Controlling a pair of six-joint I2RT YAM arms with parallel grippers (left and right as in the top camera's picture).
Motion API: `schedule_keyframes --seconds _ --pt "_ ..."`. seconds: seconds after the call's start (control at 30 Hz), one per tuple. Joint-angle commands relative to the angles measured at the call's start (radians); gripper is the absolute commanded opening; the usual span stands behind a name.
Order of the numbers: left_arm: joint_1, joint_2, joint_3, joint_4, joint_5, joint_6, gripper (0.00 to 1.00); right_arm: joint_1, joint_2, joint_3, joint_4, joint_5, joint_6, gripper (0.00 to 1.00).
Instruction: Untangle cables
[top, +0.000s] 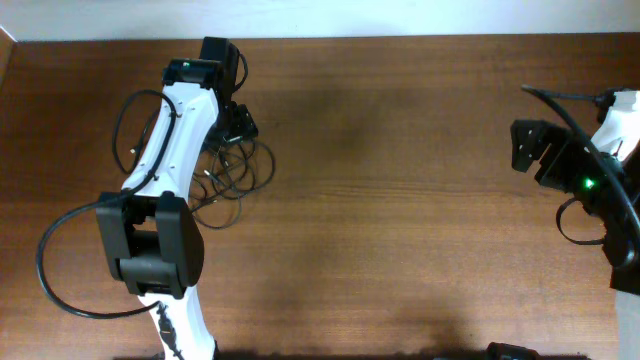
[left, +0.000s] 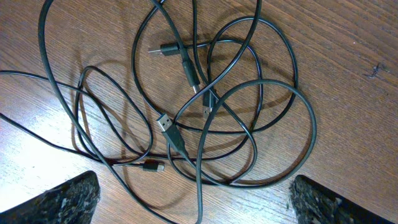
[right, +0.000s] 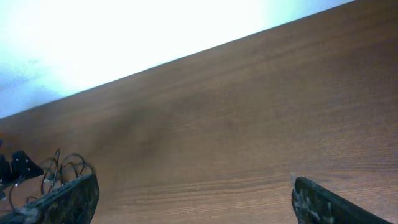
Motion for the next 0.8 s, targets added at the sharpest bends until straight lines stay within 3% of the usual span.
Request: schedule_keyframes --seconds 0.0,0.4,0.77 --pt "0.003 -0.011 -0.005 0.002 0.0 0.002 0.99 0.001 -0.006 -0.003 0.0 0.009 -0.007 0.98" --pt "0.003 -0.011 -0.005 0.002 0.0 0.002 0.99 0.001 -0.038 -0.273 0.0 0.009 -0.007 0.98" --pt "0.003 -0.011 -0.005 0.002 0.0 0.002 0.99 0.003 -0.078 -0.283 0.0 0.009 -0.007 0.98"
